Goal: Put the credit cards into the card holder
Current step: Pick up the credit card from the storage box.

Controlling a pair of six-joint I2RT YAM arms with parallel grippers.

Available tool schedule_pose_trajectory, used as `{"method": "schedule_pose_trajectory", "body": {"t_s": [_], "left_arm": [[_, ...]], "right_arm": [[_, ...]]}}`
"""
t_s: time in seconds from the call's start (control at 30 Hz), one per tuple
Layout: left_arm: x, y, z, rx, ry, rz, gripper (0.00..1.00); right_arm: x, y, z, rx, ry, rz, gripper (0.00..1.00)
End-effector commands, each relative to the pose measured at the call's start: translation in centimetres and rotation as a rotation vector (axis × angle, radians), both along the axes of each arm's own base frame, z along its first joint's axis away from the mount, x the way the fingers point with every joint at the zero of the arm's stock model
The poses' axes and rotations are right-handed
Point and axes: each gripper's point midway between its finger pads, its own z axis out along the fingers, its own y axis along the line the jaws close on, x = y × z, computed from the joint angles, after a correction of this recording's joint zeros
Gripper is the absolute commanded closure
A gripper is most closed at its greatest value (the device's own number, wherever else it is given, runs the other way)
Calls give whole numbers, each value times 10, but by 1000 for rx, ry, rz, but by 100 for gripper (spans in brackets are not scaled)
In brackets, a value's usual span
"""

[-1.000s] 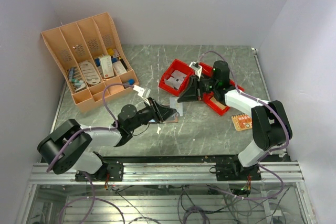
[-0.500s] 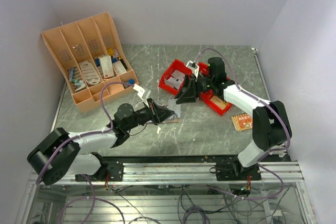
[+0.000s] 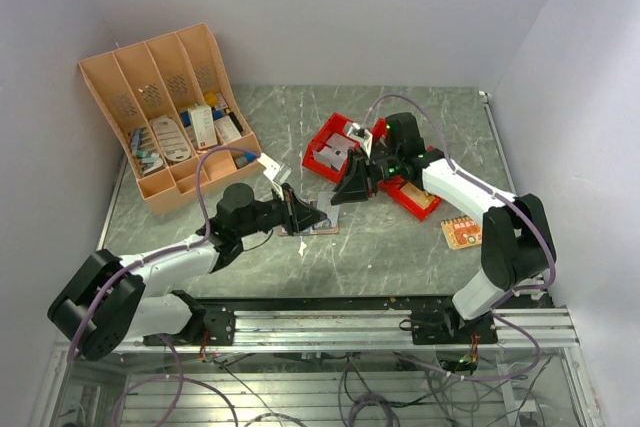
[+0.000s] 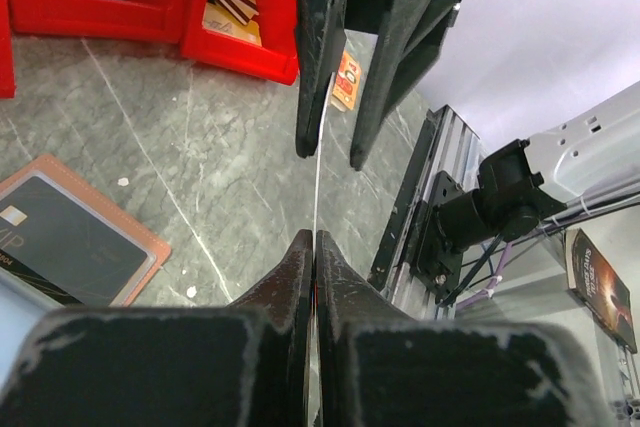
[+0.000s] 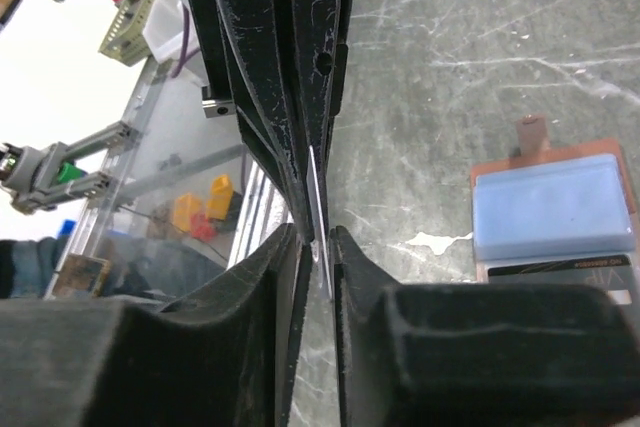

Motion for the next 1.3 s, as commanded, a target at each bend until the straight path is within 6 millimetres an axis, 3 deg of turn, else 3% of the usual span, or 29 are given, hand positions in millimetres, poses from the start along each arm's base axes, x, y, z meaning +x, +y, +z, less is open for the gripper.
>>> {"method": "schedule_pose_trajectory", "body": {"t_s": [0.0,0.07,0.17,0.3,0.43,0.63,1.13,1.27], "left_arm": [[0,-3,14,-10,-46,-40,93],[0,-2,13,-9,-41,-38,93],[3,1,13,-8,-37,-20,93],[7,16,7,7,1,52,70],[11,43,-9,33,48,195,61],[22,76,-43,86,157,402,58],[67,85,-85,325,237,559,59],[76,88,-84,411,215,626,57]], "right_arm": [[-4,6,3,-14,-60,26,87],[-5,8,4,-14,-68,33,98],[-3,8,3,-22,-77,21,100],[6,7,-5,-57,-70,-39,100],[16,3,-23,-103,-38,-130,100],[26,1,-50,-136,49,-235,100],[48,-5,-107,-219,257,-371,100],[54,-7,-120,-255,299,-414,100]]}}
